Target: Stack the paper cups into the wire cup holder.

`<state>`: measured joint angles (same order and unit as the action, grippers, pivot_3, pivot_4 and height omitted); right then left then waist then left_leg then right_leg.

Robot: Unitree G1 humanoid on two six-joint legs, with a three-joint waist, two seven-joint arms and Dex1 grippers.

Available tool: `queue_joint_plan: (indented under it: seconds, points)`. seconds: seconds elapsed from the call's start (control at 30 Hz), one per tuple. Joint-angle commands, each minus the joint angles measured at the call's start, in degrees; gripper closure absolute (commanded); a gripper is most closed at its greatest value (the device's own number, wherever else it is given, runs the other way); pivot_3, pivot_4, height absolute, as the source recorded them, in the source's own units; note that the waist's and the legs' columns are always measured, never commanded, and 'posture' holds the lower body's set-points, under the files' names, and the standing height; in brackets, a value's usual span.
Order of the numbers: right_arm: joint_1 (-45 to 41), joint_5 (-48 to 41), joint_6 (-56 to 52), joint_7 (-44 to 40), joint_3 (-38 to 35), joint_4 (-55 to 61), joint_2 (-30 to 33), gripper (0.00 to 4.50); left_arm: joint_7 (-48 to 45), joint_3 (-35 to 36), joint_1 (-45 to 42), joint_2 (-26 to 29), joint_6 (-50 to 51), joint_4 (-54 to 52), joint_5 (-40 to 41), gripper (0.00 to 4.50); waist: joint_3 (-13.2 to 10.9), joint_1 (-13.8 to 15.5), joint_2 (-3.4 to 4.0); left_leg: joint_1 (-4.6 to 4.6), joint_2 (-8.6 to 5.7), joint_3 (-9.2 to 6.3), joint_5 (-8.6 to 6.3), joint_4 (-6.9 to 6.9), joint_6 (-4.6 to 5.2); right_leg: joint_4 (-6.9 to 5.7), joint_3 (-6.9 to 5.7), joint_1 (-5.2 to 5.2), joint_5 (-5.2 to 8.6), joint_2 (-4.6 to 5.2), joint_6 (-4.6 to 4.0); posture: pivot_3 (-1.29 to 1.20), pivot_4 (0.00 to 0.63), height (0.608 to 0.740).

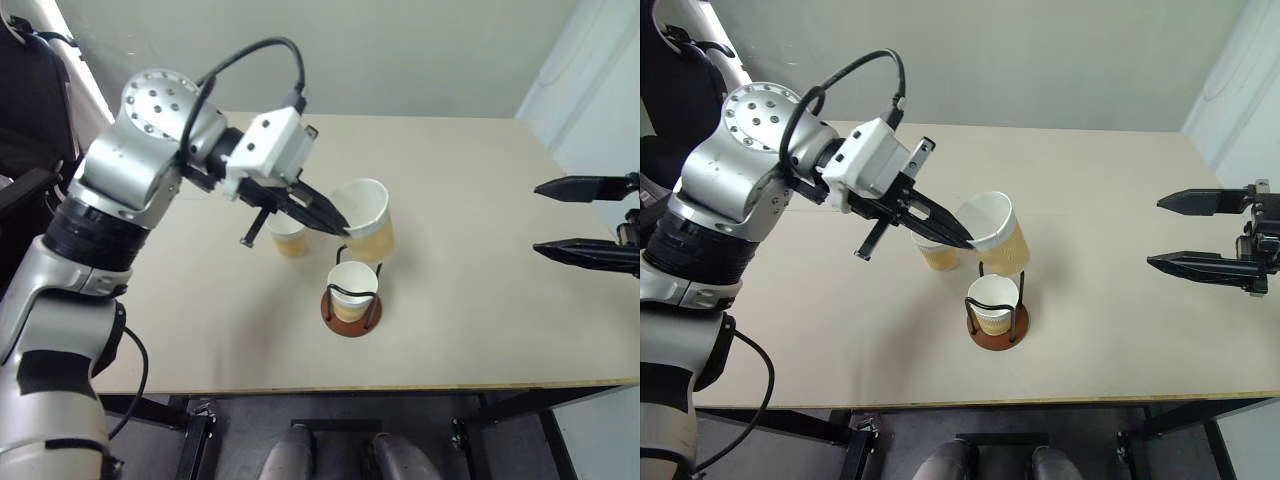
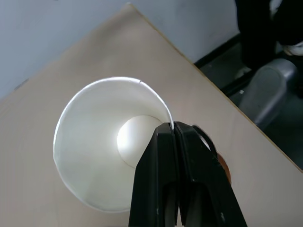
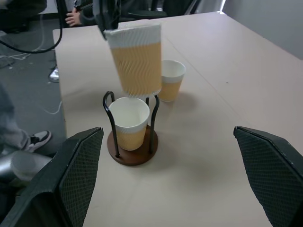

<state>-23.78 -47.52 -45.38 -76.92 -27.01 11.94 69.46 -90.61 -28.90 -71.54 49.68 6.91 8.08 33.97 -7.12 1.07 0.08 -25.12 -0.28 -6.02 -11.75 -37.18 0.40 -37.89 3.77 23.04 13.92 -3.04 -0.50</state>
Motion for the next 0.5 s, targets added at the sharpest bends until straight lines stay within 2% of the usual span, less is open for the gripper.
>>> queue_joint_plan:
  seconds: [0.03, 0.43, 0.5]
  points:
    - [0.6, -1.2, -0.7, 0.9, -4.3, 1.9, 1.6, 0.0, -1.9, -3.2, -2.4, 0.9, -4.3, 0.2, 0.8, 4.47, 0.0, 0.0, 0.01, -0.01, -0.01, 0.0, 0.0, 0.0, 0.01, 0.0, 0.01, 0.0, 0.02, 0.0, 0.03, 0.0, 0.15, 0.74]
    - [2.6, -1.8, -1.1, 2.4, -5.6, 3.4, 1.5, 0.0, -1.9, -8.5, -3.1, 2.2, -8.4, 2.0, 0.2, 4.47, 0.0, 0.0, 0.01, -0.03, -0.03, 0.04, -0.04, -0.08, 0.07, 0.0, 0.08, -0.01, 0.04, 0.01, 0.09, 0.0, 0.15, 0.74]
    - [2.7, -1.9, -1.1, 2.4, -5.7, 3.5, 1.5, 0.0, -1.9, -8.6, -3.1, 2.4, -8.2, 1.8, 0.3, 4.09, 0.0, 0.0, 0.01, -0.04, -0.03, 0.05, -0.05, -0.1, 0.09, 0.0, 0.08, -0.01, 0.04, 0.01, 0.09, 0.0, 0.15, 0.74]
